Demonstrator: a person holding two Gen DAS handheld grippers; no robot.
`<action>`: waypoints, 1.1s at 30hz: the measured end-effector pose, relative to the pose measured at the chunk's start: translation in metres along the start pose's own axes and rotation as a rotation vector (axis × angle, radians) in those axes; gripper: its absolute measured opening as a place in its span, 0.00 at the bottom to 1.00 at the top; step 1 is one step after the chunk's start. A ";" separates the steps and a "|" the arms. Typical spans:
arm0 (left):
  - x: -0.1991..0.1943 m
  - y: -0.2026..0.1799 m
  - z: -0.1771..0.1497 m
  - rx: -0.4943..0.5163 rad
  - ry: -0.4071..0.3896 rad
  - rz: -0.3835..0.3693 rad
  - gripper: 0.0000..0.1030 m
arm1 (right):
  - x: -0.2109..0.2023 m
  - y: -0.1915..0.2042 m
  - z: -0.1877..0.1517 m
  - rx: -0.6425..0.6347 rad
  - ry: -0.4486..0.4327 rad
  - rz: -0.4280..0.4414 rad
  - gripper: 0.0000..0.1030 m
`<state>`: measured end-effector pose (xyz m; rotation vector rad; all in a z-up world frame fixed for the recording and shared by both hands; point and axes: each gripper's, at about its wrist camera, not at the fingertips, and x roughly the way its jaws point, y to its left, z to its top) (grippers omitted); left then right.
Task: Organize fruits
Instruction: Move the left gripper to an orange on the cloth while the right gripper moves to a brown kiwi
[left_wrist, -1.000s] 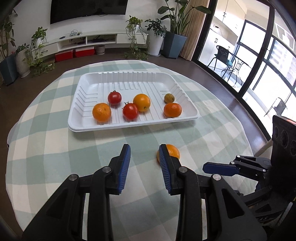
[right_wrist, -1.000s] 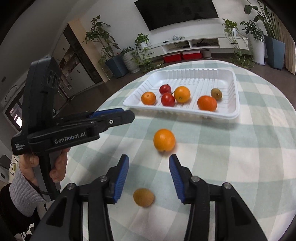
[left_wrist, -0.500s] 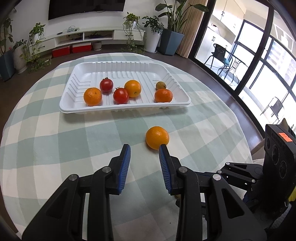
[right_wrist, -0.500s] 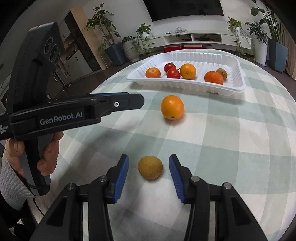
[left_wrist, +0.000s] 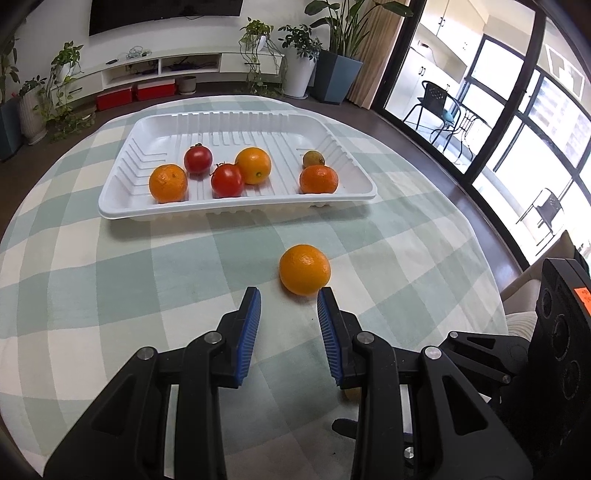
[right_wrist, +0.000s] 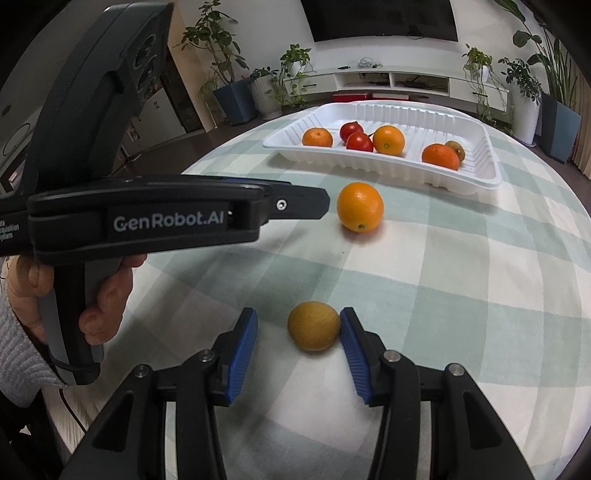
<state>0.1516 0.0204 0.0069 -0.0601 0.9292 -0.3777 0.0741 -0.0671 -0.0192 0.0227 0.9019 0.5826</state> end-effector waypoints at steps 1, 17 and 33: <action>0.001 -0.001 0.001 0.001 0.001 -0.003 0.29 | 0.000 0.001 0.000 -0.002 0.000 -0.001 0.49; 0.026 -0.011 0.010 0.028 0.027 -0.011 0.29 | -0.001 0.001 -0.002 -0.007 -0.001 -0.014 0.45; 0.040 -0.012 0.018 0.026 0.030 -0.015 0.30 | -0.004 -0.002 -0.003 0.000 -0.004 -0.013 0.41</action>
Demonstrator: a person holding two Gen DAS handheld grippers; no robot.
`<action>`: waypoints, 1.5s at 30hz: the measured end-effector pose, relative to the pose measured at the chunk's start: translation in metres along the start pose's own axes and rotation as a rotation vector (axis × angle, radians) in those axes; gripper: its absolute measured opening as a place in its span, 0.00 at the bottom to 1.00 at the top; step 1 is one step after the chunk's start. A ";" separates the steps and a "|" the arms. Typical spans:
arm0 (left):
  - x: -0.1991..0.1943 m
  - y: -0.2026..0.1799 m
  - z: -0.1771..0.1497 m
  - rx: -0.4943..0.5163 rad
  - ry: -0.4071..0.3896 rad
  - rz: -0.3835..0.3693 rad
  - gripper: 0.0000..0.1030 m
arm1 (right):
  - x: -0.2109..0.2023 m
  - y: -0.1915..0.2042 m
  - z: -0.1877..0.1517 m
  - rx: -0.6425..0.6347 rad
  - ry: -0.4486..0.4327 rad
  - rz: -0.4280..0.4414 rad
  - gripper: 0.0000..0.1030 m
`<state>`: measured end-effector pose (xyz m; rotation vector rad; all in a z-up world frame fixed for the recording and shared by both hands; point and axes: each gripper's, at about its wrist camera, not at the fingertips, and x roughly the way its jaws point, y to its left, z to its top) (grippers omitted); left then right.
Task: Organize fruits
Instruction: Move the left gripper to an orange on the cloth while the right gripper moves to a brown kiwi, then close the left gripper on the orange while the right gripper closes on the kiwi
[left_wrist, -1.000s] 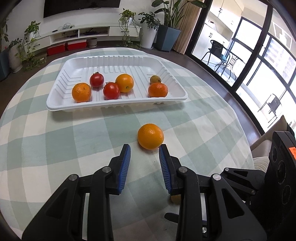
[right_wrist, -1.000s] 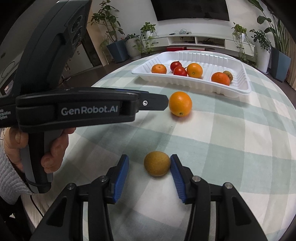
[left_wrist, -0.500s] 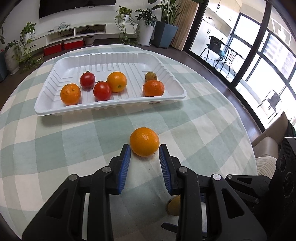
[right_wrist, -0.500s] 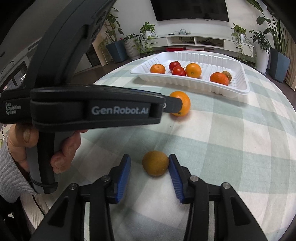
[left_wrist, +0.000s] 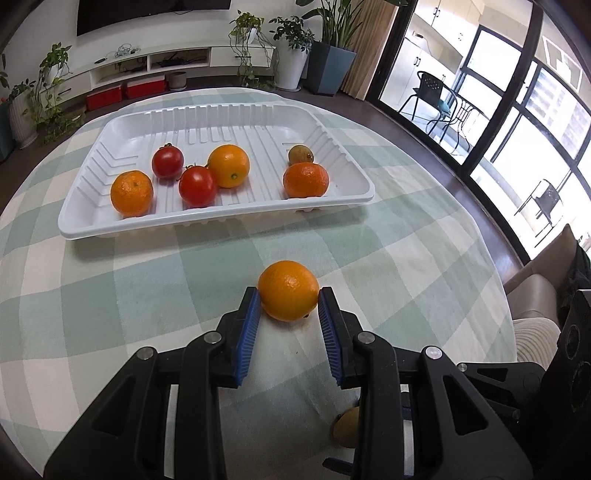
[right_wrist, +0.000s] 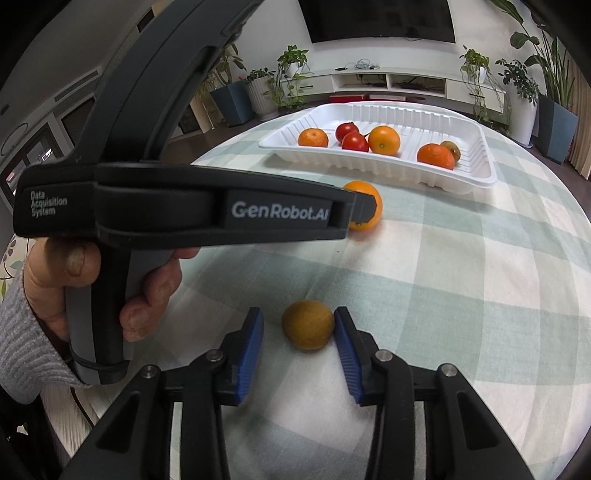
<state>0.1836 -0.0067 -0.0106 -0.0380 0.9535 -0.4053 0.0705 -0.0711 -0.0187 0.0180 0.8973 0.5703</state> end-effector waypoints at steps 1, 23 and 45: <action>0.001 0.000 0.000 -0.001 0.000 0.000 0.30 | 0.000 0.000 0.000 0.000 0.000 0.000 0.41; 0.006 0.005 0.001 -0.020 0.002 0.013 0.38 | -0.003 0.000 -0.001 0.006 -0.002 0.001 0.40; 0.012 0.008 -0.004 -0.035 0.013 -0.012 0.34 | -0.006 0.003 -0.006 -0.008 0.000 -0.009 0.30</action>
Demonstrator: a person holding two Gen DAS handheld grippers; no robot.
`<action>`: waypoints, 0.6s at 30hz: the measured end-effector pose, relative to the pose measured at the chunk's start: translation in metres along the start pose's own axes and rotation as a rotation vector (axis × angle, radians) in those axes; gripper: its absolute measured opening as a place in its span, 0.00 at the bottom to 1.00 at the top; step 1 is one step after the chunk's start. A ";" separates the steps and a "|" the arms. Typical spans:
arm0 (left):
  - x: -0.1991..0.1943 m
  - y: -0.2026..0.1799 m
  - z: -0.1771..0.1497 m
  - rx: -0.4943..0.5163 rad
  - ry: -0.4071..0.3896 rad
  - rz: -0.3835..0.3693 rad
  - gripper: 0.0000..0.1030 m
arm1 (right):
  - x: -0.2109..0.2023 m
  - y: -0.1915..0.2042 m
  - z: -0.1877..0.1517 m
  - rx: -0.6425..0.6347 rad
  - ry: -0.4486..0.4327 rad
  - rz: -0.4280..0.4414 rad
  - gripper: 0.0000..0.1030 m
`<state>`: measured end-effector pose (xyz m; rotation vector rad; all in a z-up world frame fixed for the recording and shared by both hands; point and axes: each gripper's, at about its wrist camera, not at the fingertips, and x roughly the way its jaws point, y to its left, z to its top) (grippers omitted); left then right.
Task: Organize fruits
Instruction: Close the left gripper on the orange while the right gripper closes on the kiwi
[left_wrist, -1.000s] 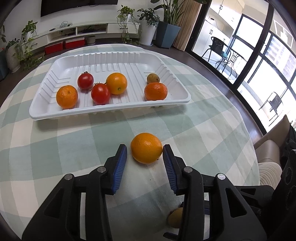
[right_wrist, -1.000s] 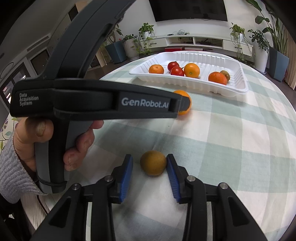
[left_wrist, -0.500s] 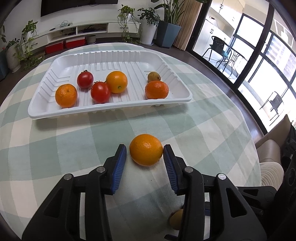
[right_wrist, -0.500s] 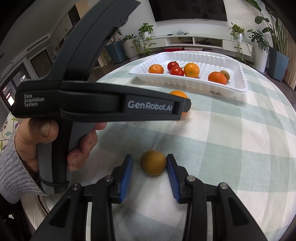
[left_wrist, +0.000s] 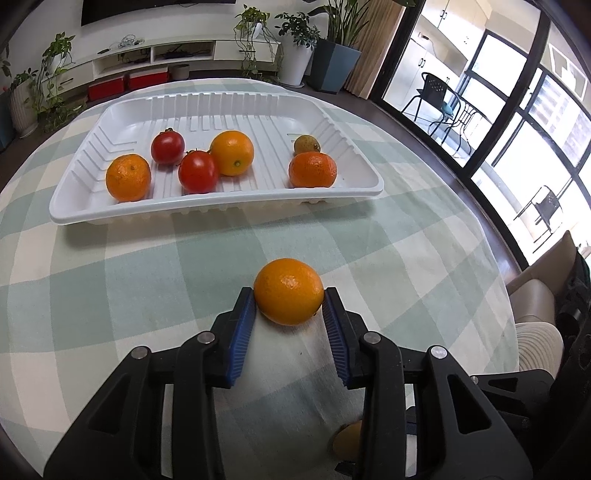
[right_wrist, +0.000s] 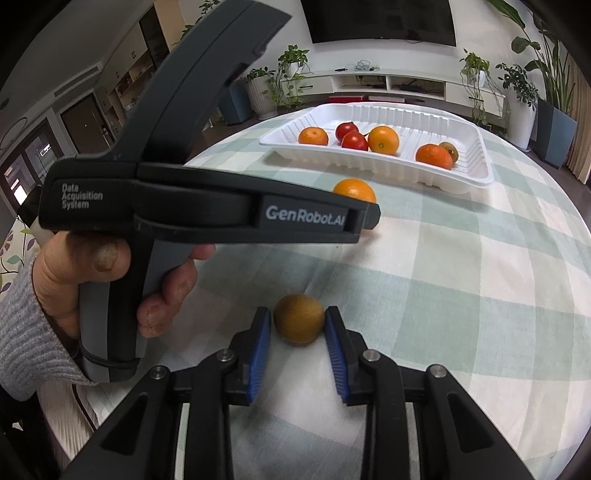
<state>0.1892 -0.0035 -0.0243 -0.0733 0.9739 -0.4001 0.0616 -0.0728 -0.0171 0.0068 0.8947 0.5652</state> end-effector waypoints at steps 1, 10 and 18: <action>0.000 0.001 0.000 -0.003 0.000 -0.001 0.34 | 0.000 0.000 0.000 0.003 0.000 0.005 0.30; -0.012 0.006 -0.003 -0.013 -0.013 -0.001 0.34 | -0.001 -0.004 0.000 0.033 -0.003 0.041 0.30; -0.027 0.007 -0.007 -0.009 -0.031 0.004 0.34 | -0.002 -0.008 0.002 0.061 -0.016 0.054 0.30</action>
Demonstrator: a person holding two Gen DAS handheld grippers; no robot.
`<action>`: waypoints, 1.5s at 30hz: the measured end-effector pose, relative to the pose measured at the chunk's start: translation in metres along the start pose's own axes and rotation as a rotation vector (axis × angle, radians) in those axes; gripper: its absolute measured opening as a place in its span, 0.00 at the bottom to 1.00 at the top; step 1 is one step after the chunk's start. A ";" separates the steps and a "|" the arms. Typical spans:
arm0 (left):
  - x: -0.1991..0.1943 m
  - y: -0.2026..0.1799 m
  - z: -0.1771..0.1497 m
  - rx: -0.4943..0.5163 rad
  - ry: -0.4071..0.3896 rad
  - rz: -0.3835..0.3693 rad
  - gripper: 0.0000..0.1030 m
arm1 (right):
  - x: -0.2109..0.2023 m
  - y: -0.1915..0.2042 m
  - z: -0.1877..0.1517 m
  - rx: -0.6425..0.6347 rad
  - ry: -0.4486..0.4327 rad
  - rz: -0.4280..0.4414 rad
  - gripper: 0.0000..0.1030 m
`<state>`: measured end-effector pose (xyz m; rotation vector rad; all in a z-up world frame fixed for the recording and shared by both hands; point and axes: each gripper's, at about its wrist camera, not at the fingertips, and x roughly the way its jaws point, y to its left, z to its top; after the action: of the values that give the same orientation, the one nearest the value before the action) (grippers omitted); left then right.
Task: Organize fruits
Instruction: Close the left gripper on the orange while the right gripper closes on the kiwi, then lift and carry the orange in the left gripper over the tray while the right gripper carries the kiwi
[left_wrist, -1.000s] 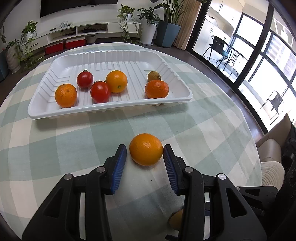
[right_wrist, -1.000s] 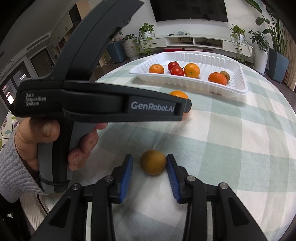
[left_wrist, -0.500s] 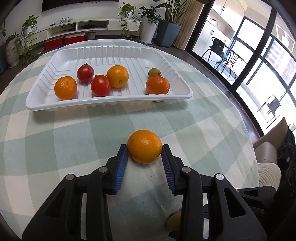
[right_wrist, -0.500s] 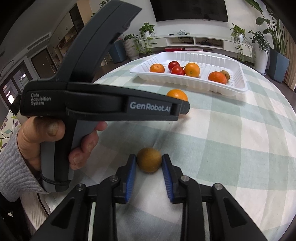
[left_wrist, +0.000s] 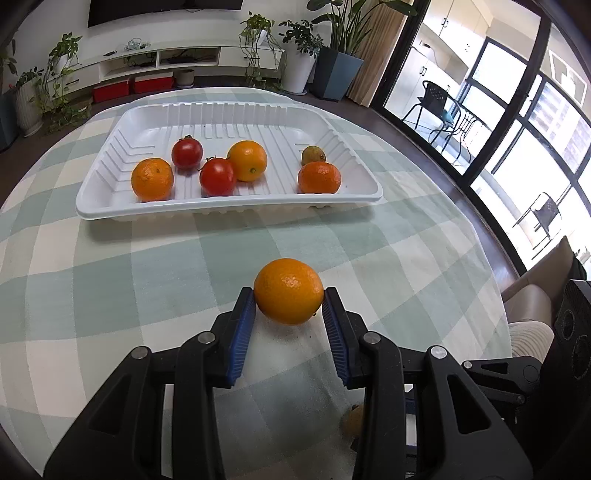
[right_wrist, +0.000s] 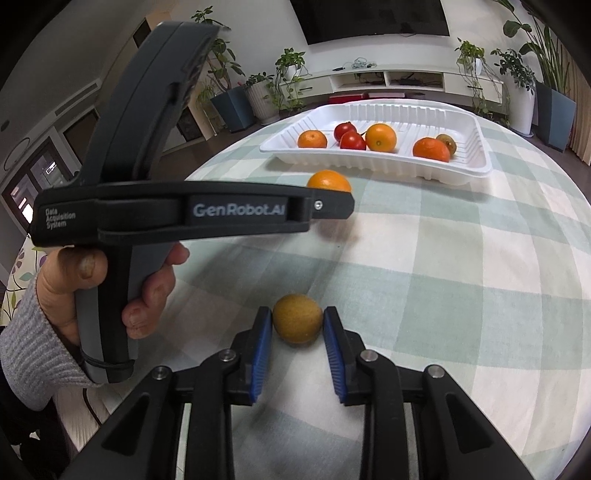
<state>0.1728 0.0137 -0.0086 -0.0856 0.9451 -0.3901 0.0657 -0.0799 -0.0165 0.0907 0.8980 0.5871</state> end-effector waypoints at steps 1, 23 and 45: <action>-0.001 0.000 0.000 0.001 -0.001 0.002 0.34 | -0.001 -0.001 0.001 0.005 -0.003 0.002 0.30; -0.022 0.007 0.010 0.006 -0.033 0.027 0.34 | -0.014 -0.032 0.036 0.093 -0.075 0.014 0.30; -0.021 0.026 0.030 -0.012 -0.047 0.044 0.34 | -0.009 -0.063 0.084 0.121 -0.120 0.004 0.30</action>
<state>0.1934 0.0423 0.0186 -0.0845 0.9019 -0.3410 0.1533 -0.1242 0.0235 0.2346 0.8164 0.5253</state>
